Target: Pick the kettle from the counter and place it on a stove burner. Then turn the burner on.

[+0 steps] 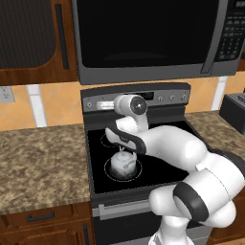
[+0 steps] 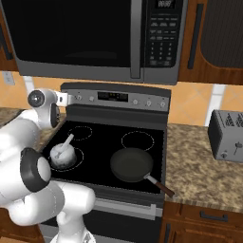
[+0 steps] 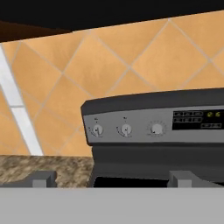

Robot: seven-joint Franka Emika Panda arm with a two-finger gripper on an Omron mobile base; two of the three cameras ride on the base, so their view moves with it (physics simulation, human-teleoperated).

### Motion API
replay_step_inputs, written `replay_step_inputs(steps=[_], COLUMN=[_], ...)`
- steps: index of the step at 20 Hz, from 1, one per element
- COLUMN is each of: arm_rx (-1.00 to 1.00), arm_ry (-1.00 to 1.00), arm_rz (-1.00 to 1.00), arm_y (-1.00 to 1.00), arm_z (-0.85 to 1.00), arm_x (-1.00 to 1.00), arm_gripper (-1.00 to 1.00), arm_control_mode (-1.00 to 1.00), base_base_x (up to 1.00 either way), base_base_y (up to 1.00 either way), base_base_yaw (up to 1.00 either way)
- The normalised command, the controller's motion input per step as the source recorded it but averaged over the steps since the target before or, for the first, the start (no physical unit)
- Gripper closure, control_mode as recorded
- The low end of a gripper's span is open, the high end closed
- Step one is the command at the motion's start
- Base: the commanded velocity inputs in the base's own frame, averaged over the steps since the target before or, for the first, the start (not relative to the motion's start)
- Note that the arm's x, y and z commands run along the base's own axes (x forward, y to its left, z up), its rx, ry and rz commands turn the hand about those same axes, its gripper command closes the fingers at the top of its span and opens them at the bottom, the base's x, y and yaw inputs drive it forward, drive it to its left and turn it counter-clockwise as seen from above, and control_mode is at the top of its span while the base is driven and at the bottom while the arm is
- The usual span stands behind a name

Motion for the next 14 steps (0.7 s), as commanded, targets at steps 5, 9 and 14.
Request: replay_step_inputs(steps=[5, 9, 14], arm_rx=[0.0, 0.0, 0.0], arm_ry=[-0.02, -0.08, -0.08], arm_rz=[0.0, 0.0, 0.0], arm_y=[0.29, 0.08, 0.0], arm_z=[-0.08, -0.08, 0.0], arm_x=[0.0, 0.14, 0.17], arm_gripper=[-1.0, -1.0, -1.0], arm_control_mode=[-1.0, -1.0, -1.0], base_base_x=[0.0, 0.0, 0.0], base_base_y=[0.0, 0.0, 0.0], base_base_yaw=[0.0, 0.0, 0.0])
